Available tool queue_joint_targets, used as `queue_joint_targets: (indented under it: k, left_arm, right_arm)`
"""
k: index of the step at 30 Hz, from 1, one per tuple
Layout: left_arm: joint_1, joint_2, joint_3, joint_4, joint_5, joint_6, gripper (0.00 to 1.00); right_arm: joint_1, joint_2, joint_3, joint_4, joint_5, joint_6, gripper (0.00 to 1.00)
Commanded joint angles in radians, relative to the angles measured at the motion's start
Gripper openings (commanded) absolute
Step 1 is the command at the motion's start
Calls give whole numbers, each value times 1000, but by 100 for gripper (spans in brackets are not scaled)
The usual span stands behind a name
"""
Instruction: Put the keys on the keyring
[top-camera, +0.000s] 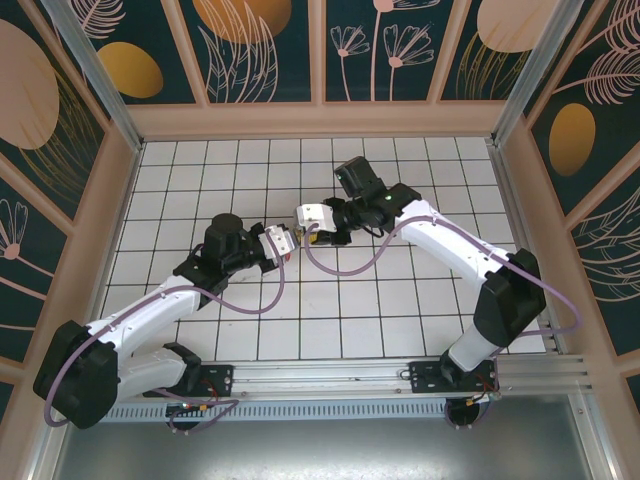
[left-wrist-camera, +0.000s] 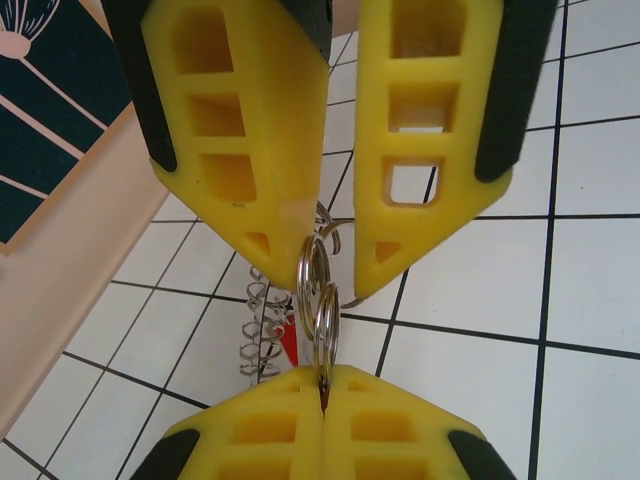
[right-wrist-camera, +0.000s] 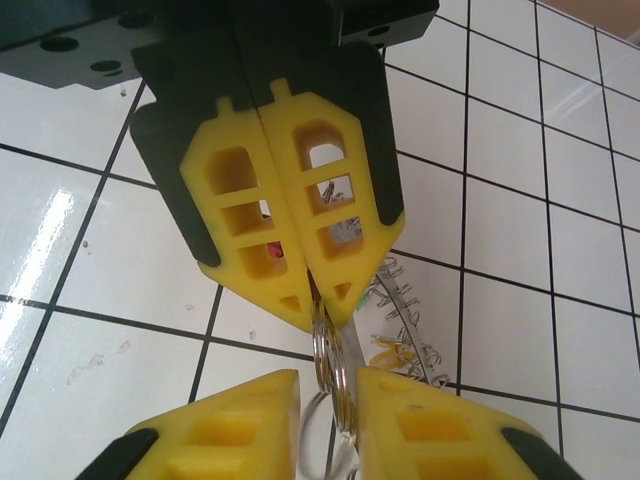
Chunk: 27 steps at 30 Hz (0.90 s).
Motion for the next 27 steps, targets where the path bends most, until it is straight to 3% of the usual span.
queue_joint_targets:
  k: [1,14,17,27]
  left_arm:
    - [-4,-11,27,32,5,25,0]
    - [-3,-8,27,17,7,46,0]
    - [-4,-9,26,11,10,59,0]
    - [-4,-9,24,32,26,42,0]
  right_arm:
    - [8,-34,-10,-22,-22,-8,17]
    - [5,-39,-3,-54,-20,-14,21]
    - [-4,-44,0,-62,-31,-16,12]
    - [10,-45,-21,-15,1,16,11]
